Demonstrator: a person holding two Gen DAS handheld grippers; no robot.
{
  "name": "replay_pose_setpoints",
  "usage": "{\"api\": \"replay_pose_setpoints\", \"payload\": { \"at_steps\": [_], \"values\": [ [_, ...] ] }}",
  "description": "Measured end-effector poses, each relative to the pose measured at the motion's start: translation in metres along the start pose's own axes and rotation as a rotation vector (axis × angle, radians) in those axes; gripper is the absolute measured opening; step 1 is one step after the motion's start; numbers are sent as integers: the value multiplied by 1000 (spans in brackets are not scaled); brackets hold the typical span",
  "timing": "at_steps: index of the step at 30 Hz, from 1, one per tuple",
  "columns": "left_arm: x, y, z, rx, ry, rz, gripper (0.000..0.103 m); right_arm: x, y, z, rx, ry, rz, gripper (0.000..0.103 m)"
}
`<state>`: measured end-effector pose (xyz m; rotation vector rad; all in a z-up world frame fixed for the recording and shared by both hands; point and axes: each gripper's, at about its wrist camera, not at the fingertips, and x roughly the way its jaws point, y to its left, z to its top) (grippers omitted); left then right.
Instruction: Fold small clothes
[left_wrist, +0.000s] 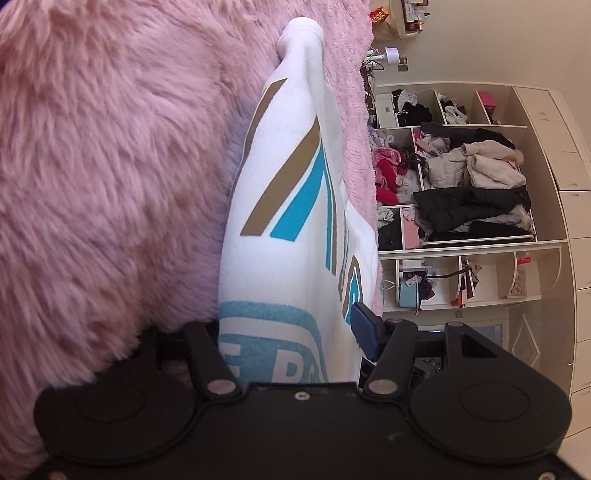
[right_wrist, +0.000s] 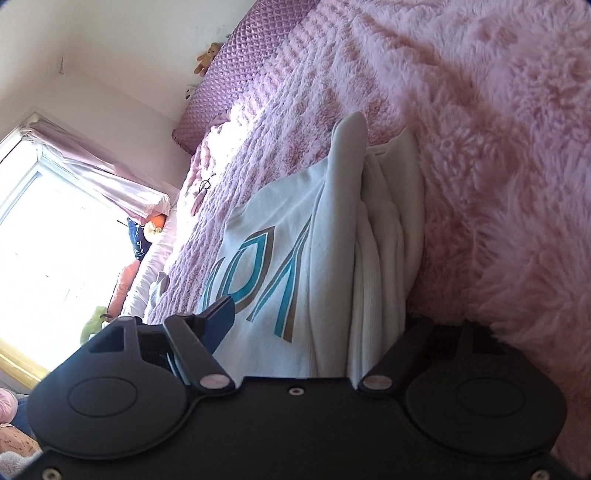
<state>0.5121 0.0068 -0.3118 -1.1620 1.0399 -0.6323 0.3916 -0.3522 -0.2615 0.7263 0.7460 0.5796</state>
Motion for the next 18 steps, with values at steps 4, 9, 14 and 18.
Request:
{"api": "replay_pose_setpoints", "payload": {
  "at_steps": [4,9,14,18],
  "values": [
    [-2,-2,-1,1,3,18,59,1,2,4,-5,10,-48,70],
    [8,-23,-6,68,-11,107,53,2,8,4,-35,17,-131,56],
    [10,-31,-10,125,-20,184,37,2,18,3,-67,9,-190,45],
    [12,-39,-14,152,-37,222,35,4,25,4,-58,-1,-220,37]
  ]
}}
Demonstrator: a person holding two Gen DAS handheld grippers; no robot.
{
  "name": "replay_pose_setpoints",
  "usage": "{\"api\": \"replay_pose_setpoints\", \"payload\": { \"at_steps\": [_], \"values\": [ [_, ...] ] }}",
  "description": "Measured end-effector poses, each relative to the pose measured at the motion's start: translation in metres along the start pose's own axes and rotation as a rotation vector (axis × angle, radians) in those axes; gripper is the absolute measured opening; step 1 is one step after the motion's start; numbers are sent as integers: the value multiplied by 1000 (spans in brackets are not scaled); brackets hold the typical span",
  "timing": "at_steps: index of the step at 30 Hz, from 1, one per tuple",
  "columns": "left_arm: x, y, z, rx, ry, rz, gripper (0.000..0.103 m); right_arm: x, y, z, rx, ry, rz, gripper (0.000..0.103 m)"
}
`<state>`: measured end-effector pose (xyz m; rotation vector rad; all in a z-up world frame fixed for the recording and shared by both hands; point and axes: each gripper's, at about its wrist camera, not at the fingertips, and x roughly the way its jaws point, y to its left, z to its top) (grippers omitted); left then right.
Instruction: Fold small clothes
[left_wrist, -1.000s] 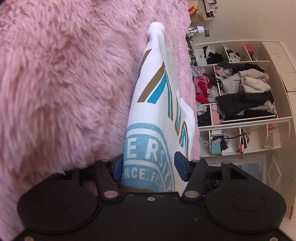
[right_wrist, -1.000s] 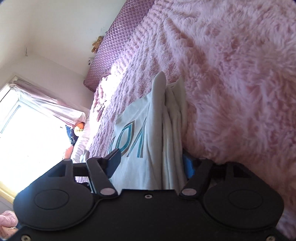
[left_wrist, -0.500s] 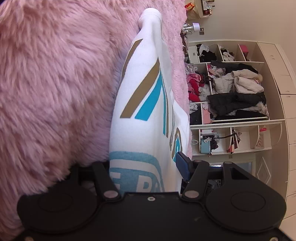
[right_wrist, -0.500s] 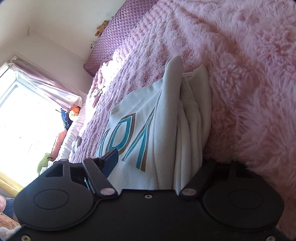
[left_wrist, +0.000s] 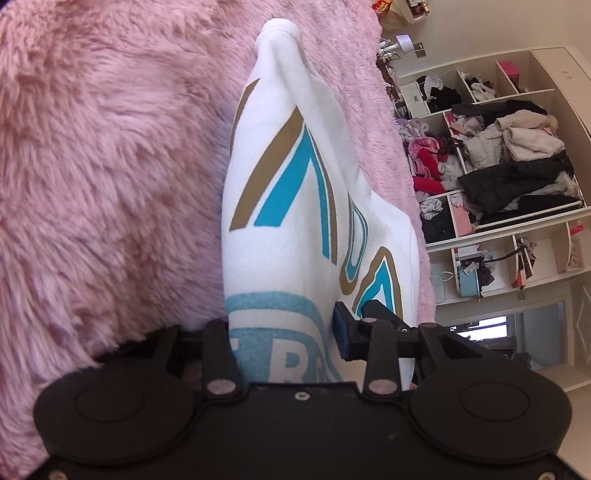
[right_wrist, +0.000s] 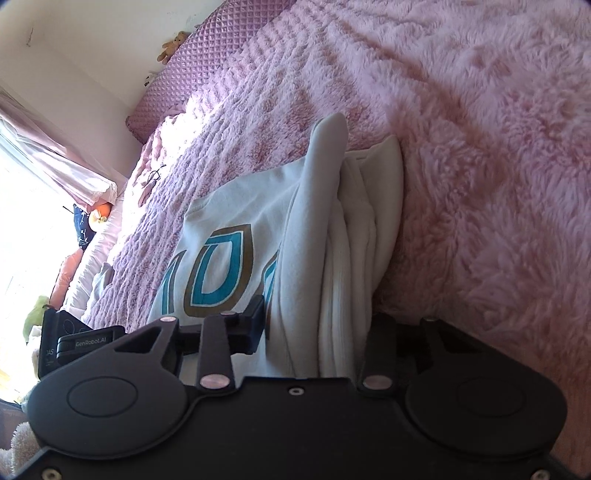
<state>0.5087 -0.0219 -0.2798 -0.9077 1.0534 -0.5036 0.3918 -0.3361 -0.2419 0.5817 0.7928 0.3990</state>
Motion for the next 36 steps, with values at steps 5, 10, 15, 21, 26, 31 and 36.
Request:
{"api": "replay_pose_setpoints", "payload": {
  "at_steps": [5,10,15,21,26,31,36],
  "values": [
    [1,-13,0,49,-15,56,34,-3,8,0,-20,-7,-37,33],
    [-5,-37,-3,128,-36,103,26,-14,34,-3,-107,-36,-113,28],
    [-41,-53,1,180,-67,79,23,-26,91,-1,-248,-46,-149,28],
    [-147,-44,18,200,-184,104,23,-4,176,3,-334,-29,-16,28],
    [-241,-19,37,211,-297,198,23,53,241,-9,-341,0,134,28],
    [-284,46,54,160,-341,264,24,129,270,-29,-334,86,188,27],
    [-265,166,51,-38,-238,284,40,209,232,-57,-243,285,69,35]
  ]
}}
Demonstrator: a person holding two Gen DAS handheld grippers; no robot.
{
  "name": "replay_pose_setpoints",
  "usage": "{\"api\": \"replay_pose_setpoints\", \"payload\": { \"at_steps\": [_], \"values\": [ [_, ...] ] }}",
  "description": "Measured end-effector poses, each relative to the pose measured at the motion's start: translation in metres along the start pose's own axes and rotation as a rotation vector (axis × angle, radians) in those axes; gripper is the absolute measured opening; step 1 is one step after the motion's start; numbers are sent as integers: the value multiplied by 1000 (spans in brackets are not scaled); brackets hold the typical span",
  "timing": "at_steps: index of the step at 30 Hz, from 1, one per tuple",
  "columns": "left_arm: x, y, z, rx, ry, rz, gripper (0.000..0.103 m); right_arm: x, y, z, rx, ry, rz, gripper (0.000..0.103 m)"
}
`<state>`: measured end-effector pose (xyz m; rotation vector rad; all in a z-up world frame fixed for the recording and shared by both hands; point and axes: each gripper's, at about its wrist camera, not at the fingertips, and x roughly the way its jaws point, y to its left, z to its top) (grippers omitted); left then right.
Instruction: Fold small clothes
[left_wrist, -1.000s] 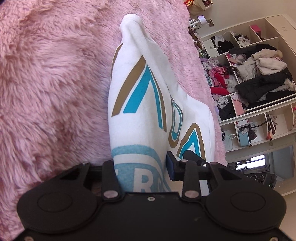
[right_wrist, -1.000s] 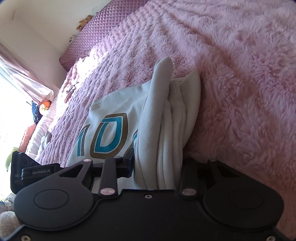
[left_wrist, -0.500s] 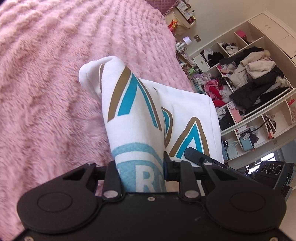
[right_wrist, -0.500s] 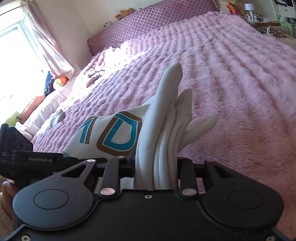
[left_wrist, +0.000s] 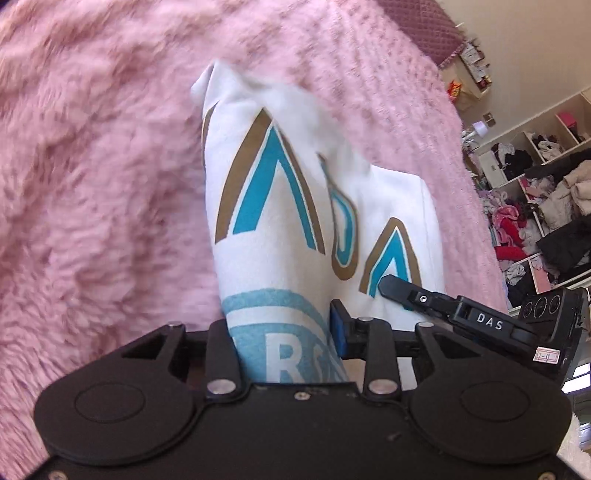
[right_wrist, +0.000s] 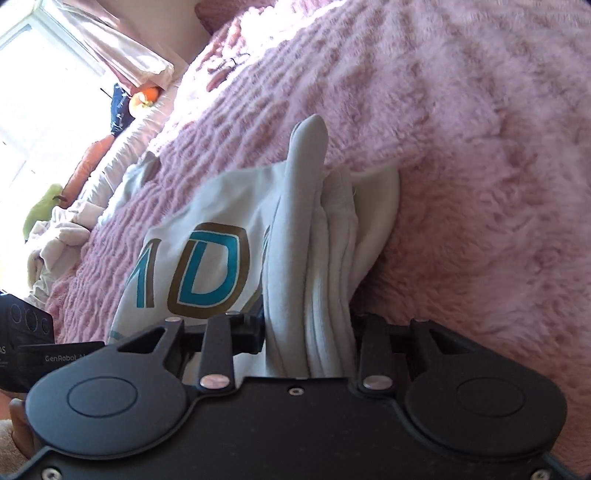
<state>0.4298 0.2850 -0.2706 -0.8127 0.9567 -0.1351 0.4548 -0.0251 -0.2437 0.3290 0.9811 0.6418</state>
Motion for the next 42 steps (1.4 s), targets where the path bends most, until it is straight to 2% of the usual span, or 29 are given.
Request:
{"api": "replay_pose_setpoints", "payload": {
  "at_steps": [1,3,4,6,8,11,13,14,15,16,17,19,22,25,27,28,29,31,32,34,35,36,39,42],
  "values": [
    [-3,14,-6,-32,-36,-63,41,-1,-8,-3,8,-9,33,35],
    [-18,26,-16,-76,-45,-135,40,-16,-19,-6,42,-17,92,43],
    [-28,28,-22,-82,-35,-146,42,-27,-24,-9,45,1,108,49],
    [-50,30,-41,-63,-42,-143,46,-50,-32,-19,-1,55,131,54],
    [-64,32,-59,-57,-16,-138,52,-69,-40,-35,-34,110,152,60],
    [-69,40,-93,-105,32,-174,52,-80,-51,-60,-1,164,190,60],
    [-63,43,-106,-126,36,-195,52,-82,-50,-72,11,141,202,60],
    [-62,40,-108,-123,29,-185,44,-79,-45,-73,13,130,187,60],
    [-62,36,-108,-119,20,-167,43,-76,-38,-74,12,124,164,58],
    [-63,32,-107,-121,15,-157,36,-75,-30,-73,4,113,130,47],
    [-66,26,-105,-119,11,-157,18,-74,-23,-70,-2,115,111,33],
    [-85,16,-103,-103,-16,-189,10,-80,-11,-60,10,109,98,24],
    [-108,1,-104,-70,-26,-205,9,-100,2,-56,9,103,118,23],
    [-104,7,-126,-82,43,-195,10,-109,-1,-71,-7,133,97,23],
    [-86,17,-144,-46,97,-108,18,-102,-12,-90,-31,151,41,24],
    [-79,24,-152,-34,104,-90,25,-98,-20,-98,-37,148,24,27],
    [-79,29,-156,-42,97,-109,25,-97,-28,-103,-20,132,48,27],
    [-84,36,-152,-88,108,-162,28,-102,-37,-101,41,119,102,31],
    [-90,38,-147,-103,115,-168,32,-106,-36,-95,51,126,107,40],
    [-108,36,-132,-57,73,-151,34,-114,-27,-81,2,90,80,48],
    [-112,34,-123,-27,65,-137,38,-118,-18,-70,-60,37,65,50],
    [-111,34,-109,-12,61,-118,40,-120,-12,-59,-93,-7,60,50],
    [-104,38,-73,0,-31,-78,41,-106,-1,-17,-108,-119,63,51],
    [-79,53,-33,-118,-104,-91,42,-77,3,16,-94,-185,25,50]
  ]
}}
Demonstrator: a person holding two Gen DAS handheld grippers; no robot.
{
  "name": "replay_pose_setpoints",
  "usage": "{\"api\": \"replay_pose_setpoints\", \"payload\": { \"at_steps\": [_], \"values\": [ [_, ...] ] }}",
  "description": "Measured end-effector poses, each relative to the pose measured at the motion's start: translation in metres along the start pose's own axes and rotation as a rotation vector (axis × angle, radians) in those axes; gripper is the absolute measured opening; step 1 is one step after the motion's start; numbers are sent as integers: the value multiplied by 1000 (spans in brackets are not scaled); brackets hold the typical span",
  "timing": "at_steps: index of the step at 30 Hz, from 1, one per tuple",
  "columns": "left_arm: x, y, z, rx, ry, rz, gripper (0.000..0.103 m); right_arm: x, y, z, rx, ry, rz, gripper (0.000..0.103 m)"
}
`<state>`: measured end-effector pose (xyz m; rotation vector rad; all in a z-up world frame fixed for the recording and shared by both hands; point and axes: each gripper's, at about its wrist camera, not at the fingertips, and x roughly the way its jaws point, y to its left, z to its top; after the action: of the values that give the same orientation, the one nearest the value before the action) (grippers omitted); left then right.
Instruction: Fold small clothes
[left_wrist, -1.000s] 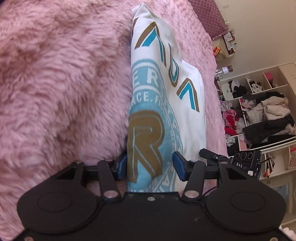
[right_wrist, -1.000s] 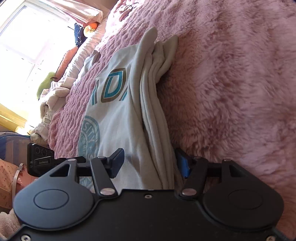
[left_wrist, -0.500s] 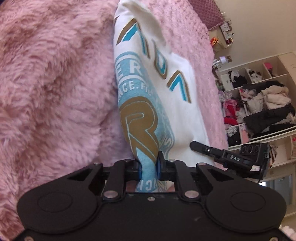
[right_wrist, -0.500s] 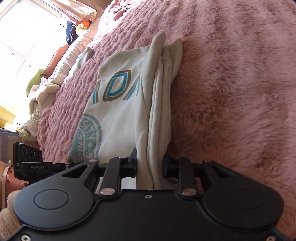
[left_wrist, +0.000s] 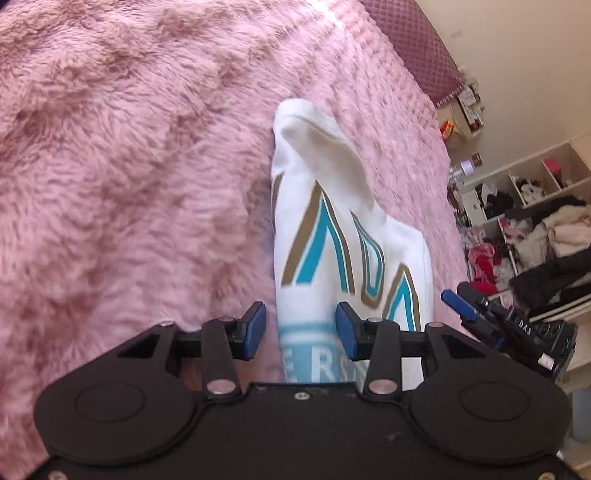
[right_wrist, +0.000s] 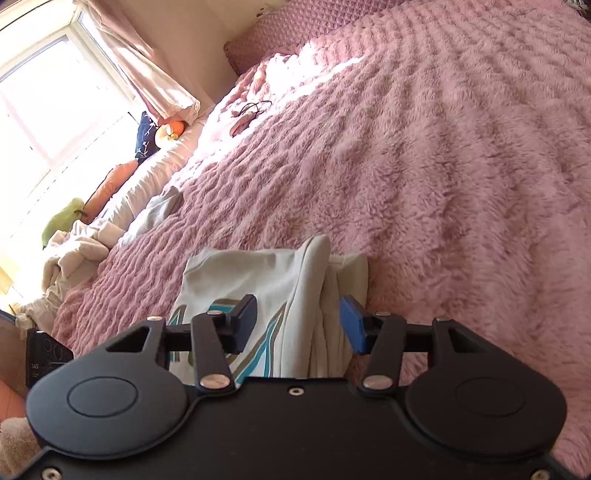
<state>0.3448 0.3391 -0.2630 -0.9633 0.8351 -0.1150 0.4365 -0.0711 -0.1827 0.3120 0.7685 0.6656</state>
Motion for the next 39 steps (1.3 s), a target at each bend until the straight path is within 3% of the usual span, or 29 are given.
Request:
{"api": "replay_pose_setpoints", "payload": {
  "at_steps": [4,6,7,8,9,11,13,15,18,20,23,26,28,30,33,34,35,39],
  "values": [
    [26,15,40,-146,-87,-65,42,44,-3,16,-2,20,-48,46],
    [33,19,53,-193,-138,-95,40,59,-3,17,-9,36,-71,13],
    [32,18,58,-207,-174,-108,33,61,-2,18,-10,39,-82,7],
    [31,16,60,-197,-206,-131,6,59,-1,20,3,21,-76,7],
    [28,13,67,-157,-246,-155,0,54,0,21,12,-6,-59,7],
    [30,-1,76,-78,-290,-129,0,46,0,18,6,-59,-92,6],
    [41,3,81,-66,-268,-44,0,58,-17,12,30,-13,-124,4],
    [55,11,82,-78,-218,1,6,71,-38,3,75,21,-136,5],
    [45,16,81,-109,-214,-27,10,67,-54,-1,173,4,-79,7],
    [26,9,78,-86,-227,-2,24,55,-44,0,152,-18,-87,18],
    [-6,-12,69,19,-228,6,29,31,-17,3,58,-66,-103,26],
    [-38,-40,38,131,-209,22,32,8,13,-4,-26,-71,4,26],
    [-51,-58,8,199,-181,16,34,4,32,-15,-100,-25,29,26],
    [-52,-65,-21,226,-139,9,35,7,42,-28,-149,17,11,26],
    [-40,-64,-49,274,-103,57,37,20,35,-43,-214,49,-112,24],
    [-32,-58,-58,278,-103,70,38,25,28,-46,-209,60,-127,14],
    [-25,-53,-61,292,-101,80,38,29,19,-47,-182,66,-123,11],
    [-7,-58,-70,398,-95,145,38,20,7,-43,-65,73,-97,11]
  ]
}}
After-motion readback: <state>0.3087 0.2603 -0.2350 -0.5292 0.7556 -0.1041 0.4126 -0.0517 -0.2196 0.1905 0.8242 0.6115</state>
